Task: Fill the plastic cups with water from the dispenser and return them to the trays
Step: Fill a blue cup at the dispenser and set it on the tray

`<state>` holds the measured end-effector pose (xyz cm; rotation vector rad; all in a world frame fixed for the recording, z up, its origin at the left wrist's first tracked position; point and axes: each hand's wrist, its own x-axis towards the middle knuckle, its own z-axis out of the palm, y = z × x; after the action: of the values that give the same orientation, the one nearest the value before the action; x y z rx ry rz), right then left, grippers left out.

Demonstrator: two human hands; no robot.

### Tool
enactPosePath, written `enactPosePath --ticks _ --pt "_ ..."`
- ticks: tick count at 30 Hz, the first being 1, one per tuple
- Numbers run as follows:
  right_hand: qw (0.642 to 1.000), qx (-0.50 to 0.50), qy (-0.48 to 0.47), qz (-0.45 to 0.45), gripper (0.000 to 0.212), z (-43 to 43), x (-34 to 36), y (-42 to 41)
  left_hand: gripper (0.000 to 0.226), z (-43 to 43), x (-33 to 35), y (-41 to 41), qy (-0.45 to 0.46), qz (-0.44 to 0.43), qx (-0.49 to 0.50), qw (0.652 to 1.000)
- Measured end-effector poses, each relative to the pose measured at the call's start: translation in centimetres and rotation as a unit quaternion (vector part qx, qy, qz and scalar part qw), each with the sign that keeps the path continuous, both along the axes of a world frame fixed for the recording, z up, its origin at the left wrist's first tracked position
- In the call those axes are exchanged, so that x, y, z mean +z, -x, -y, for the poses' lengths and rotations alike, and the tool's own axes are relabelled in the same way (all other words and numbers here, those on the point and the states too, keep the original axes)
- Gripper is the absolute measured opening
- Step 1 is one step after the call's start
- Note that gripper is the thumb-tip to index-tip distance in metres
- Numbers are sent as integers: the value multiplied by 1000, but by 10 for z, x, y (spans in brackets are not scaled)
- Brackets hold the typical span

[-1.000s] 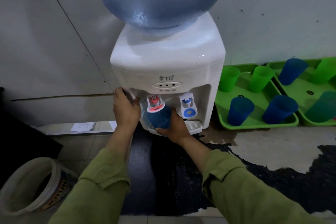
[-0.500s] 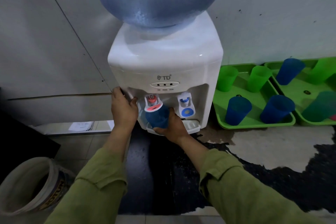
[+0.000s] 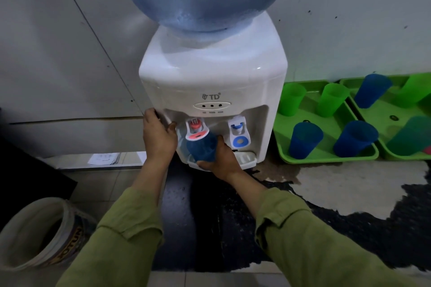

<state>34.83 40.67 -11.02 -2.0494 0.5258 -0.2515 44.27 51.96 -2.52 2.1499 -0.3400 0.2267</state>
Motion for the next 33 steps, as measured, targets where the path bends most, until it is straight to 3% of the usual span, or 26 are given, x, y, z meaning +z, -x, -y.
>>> enactPosePath --ticks 10,13,15,18,24,33 --pt "1000 -1 -4 2 77 -1 3 1 45 -6 4 11 51 -56 36 997" --pt "1000 0 0 -7 77 -2 4 1 35 -9 11 26 59 -66 61 994" --pt "1000 -5 3 -8 74 -2 5 2 24 -10 17 34 40 -114 36 992" --pt "1000 -6 10 -10 74 -2 5 2 30 -10 28 43 39 -208 -38 977" --pt "1000 -2 9 -14 77 -2 6 2 30 -7 46 51 48 -302 -91 948" --pt "1000 -6 -16 0 75 -2 2 2 23 -9 27 50 60 -330 -90 938"
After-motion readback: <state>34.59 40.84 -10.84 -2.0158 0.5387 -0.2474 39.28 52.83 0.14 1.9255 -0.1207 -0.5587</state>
